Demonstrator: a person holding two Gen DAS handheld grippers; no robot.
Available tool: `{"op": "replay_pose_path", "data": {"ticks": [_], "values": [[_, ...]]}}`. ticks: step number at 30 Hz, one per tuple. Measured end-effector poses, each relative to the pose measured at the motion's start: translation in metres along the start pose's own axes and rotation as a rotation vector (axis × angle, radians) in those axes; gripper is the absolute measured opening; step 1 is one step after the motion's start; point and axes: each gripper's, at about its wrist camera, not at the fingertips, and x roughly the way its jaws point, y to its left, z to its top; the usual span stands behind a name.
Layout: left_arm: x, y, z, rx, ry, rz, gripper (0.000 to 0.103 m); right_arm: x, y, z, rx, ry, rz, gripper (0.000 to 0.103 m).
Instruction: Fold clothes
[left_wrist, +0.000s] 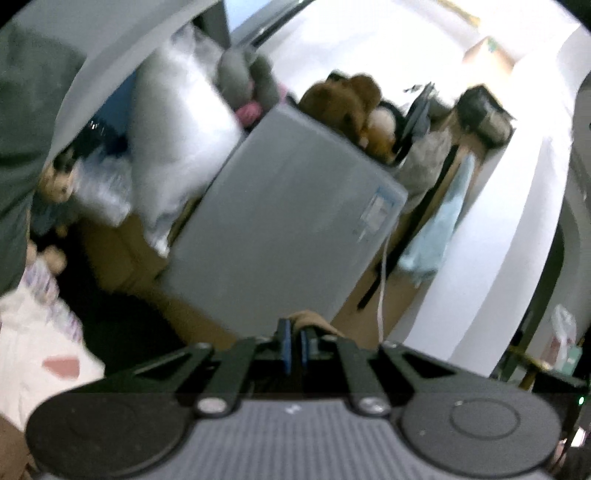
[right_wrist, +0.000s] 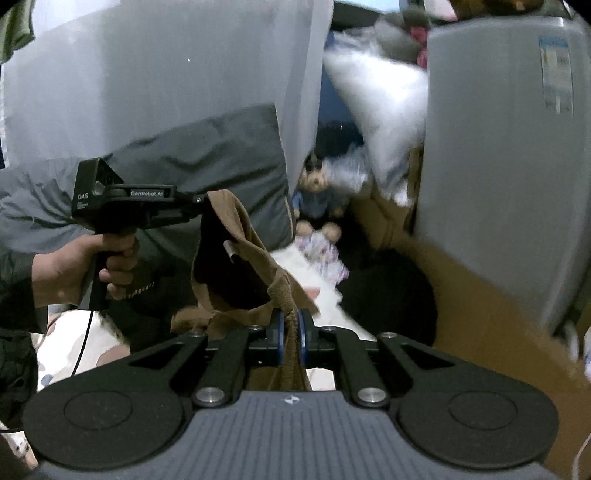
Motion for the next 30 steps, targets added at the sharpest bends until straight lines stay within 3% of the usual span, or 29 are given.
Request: {"op": "replay_pose_path", "data": {"ticks": [14, 30], "values": [[-0.042, -0.108, 0.085, 0.053, -0.137, -0.026, 0.005, -0.092, 0.040, 0.092, -0.116, -0.135, -0.098, 0.008], [-0.113, -0.192, 0.114, 0.098, -0.238, -0.061, 0.005, -0.178, 0.087, 0.132, -0.184, -0.252, -0.107, 0.008]]}}
